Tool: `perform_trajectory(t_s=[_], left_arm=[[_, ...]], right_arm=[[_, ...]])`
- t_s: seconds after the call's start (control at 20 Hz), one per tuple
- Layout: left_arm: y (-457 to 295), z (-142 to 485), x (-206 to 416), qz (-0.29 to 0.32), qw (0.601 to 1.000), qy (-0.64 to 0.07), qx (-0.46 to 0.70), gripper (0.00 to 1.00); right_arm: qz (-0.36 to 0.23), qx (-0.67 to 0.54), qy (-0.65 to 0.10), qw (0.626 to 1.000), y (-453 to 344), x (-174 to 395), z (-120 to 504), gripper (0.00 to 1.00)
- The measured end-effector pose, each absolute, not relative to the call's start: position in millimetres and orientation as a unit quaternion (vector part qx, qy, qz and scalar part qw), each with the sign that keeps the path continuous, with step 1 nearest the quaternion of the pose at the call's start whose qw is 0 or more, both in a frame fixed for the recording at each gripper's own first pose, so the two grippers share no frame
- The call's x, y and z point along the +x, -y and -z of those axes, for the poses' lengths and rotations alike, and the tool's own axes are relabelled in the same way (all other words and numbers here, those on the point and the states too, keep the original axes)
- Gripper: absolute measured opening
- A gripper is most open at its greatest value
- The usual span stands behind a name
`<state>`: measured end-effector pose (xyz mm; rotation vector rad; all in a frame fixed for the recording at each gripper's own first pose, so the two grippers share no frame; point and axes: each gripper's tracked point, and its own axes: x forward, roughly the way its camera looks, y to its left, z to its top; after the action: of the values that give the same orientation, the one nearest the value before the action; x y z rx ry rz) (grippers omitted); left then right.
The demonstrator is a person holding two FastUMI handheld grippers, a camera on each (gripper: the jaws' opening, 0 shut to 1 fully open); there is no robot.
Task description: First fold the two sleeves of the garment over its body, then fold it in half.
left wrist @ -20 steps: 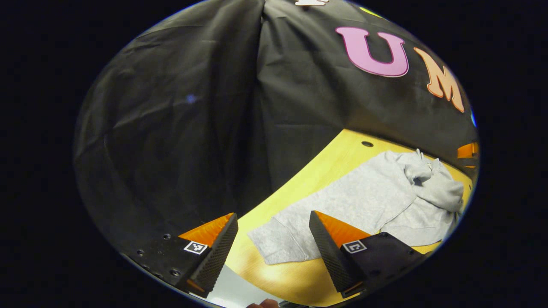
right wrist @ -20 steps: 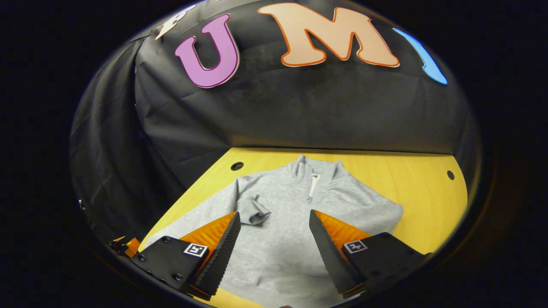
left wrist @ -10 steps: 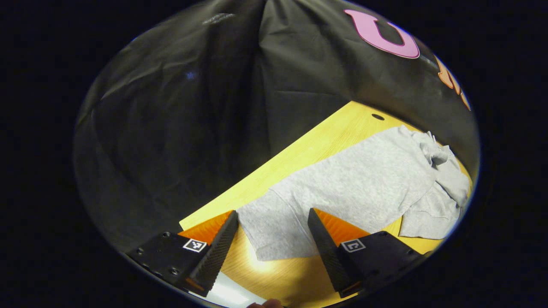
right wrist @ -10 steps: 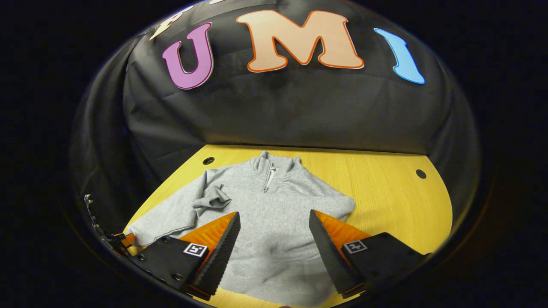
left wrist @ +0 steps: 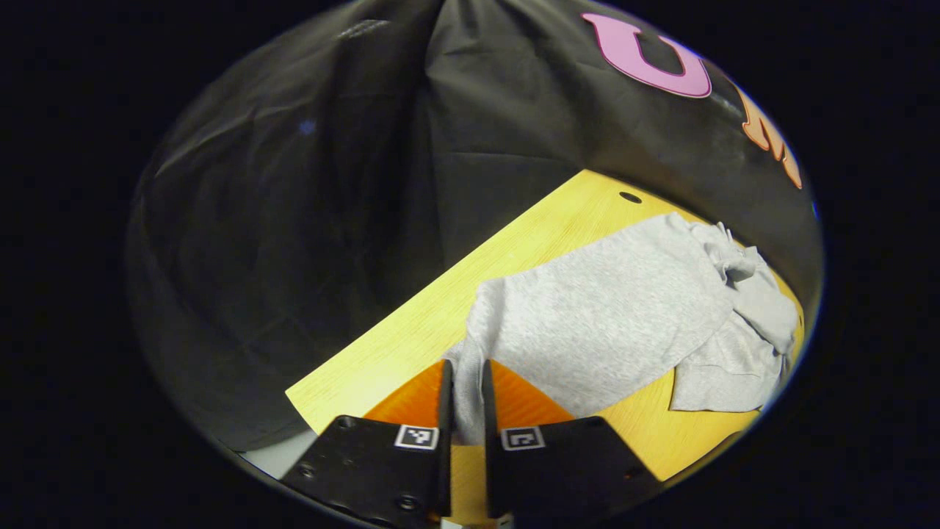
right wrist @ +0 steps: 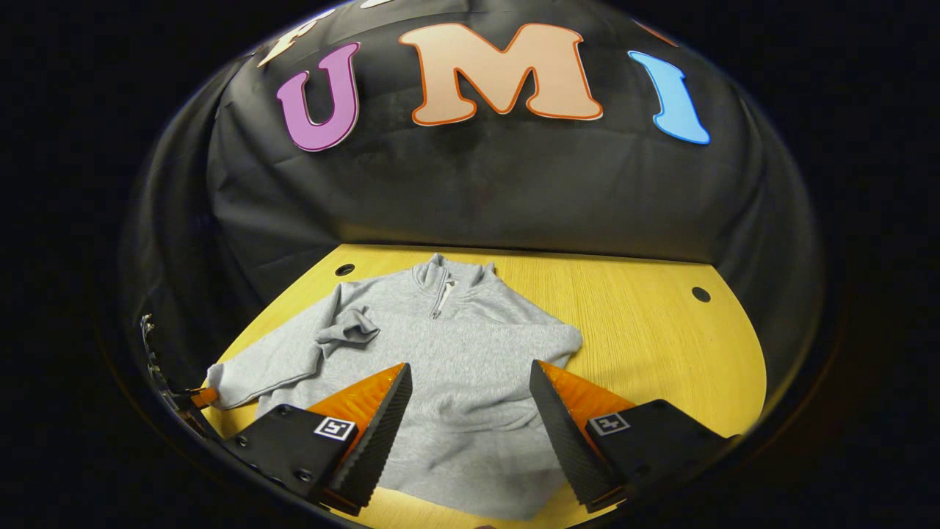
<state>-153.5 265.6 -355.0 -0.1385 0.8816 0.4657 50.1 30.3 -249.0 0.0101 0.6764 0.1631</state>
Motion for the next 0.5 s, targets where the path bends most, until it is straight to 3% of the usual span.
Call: perform_trajectory(t_s=[0.05, 0.15, 0.5], left_arm=[[-264, 355, -153, -0.222, 0.872, -0.432, -0.053, 0.08], [-262, 353, -147, -0.217, 0.871, -0.441, -0.032, 0.02], [-246, 324, -108, -0.184, 0.890, -0.416, -0.041, 0.00]], right_arm=[[-0.077, 0.009, -0.332, 0.940, -28, 46, 249, 0.99], [-0.071, 0.005, -0.330, 0.941, -19, 41, 251, 0.97], [-0.050, 0.005, -0.329, 0.943, 12, 21, 248, 0.99]])
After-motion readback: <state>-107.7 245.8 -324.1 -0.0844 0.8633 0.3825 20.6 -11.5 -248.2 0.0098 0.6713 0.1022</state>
